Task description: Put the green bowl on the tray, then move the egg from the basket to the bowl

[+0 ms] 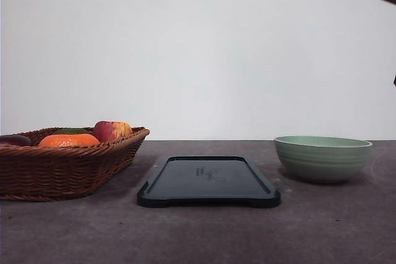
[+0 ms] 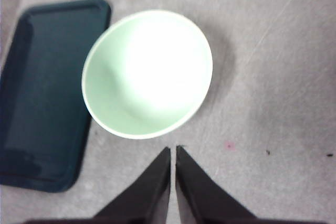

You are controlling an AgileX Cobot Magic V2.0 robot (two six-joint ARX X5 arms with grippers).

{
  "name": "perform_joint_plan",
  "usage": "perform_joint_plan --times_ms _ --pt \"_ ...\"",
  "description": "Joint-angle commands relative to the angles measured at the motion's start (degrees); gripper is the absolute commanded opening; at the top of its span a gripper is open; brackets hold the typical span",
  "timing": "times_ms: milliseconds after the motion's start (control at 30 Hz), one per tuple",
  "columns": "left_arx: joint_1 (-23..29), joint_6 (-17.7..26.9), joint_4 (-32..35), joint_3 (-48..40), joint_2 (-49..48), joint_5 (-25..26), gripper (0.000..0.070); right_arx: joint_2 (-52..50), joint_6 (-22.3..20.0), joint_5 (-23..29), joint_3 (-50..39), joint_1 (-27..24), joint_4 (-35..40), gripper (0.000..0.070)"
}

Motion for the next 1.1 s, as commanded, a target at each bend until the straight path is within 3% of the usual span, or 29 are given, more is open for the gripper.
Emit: perform_joint_plan --times_ms 0,67,167,233,600,867,1067 --pt "-0.2 1.7 0.3 1.4 0.5 0.5 0.0002 0.7 -2.3 -0.3 1.2 0.2 0.2 0.0009" --pt "-0.2 2.6 0.4 1.4 0.5 0.5 0.0065 0.8 -3.8 -0.3 1.2 0.2 0.1 0.0039" --pt "-0.2 2.8 0.4 1.4 0.5 0.5 0.0288 0.8 -4.0 -0.3 1.2 0.2 0.1 0.0245" --pt "-0.2 2.8 0.3 1.4 0.5 0.5 0.0322 0.8 -4.0 -0.3 1.2 0.2 0.1 0.0301" --pt "-0.2 2.5 0.3 1.4 0.5 0.5 0.0316 6.4 -2.2 0.5 8.8 0.1 -6.2 0.03" --pt "-0.2 2.5 0.3 1.4 0.5 0.5 0.0315 19.5 -5.8 0.6 21.3 0.1 -14.3 0.03" --pt "-0.2 2.5 0.3 1.4 0.5 0.5 0.0315 29.2 -8.0 2.4 27.6 0.2 -15.5 0.0299"
